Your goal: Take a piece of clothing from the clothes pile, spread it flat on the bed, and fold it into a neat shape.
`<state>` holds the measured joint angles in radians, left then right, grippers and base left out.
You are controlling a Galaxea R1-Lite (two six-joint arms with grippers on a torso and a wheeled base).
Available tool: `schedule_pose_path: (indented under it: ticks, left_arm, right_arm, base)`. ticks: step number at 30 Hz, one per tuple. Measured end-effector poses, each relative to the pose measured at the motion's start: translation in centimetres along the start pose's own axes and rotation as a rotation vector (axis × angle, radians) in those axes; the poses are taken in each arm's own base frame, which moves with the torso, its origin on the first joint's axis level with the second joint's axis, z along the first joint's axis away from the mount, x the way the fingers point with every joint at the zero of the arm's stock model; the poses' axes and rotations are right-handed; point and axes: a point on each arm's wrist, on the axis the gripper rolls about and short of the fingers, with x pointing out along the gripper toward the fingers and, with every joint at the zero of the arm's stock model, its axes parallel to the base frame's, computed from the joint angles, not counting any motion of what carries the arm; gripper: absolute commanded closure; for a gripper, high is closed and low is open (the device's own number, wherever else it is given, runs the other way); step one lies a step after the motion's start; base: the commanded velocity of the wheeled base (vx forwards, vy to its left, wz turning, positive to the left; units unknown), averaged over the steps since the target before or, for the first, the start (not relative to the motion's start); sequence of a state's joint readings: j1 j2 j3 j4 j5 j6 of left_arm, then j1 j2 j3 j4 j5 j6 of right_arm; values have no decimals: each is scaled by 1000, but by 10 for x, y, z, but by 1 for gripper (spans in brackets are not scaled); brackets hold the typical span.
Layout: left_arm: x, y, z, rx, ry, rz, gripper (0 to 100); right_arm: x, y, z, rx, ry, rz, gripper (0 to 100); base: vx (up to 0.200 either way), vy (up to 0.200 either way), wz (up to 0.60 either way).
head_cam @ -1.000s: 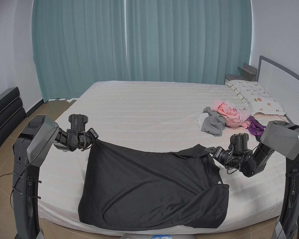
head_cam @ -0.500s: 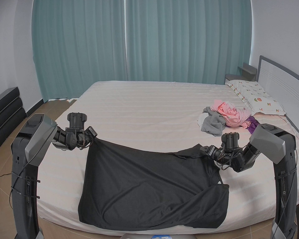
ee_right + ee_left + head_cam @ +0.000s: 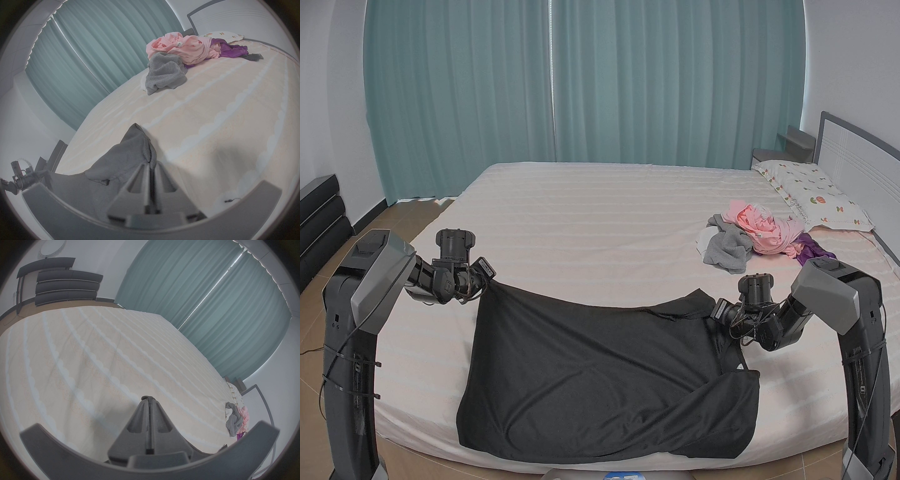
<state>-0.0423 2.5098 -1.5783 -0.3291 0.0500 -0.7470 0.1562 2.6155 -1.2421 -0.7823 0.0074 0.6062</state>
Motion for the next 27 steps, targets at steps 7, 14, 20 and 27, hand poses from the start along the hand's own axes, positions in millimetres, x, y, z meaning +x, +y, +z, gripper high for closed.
schedule_pose_path:
  ticks: [7, 14, 20, 27]
  left_arm:
    - [0, -1, 2, 0, -6, -4, 100]
    - [-1, -4, 17, -20, -50, -26, 100]
    - [-2, -7, 28, -42, -79, -40, 100]
    - [-3, -10, 41, -53, -121, -60, 100]
  right_arm:
    - [-2, 5, 13, 33, -42, 16, 100]
    - [-8, 12, 47, 73, -147, 38, 100]
    - [-11, 18, 63, 79, -210, 43, 100]
    - [-14, 34, 91, 85, -318, 70, 100]
  base:
    - [0, 0, 0]
    - [0, 0, 0]
    - [0, 0, 0]
    - [0, 0, 0]
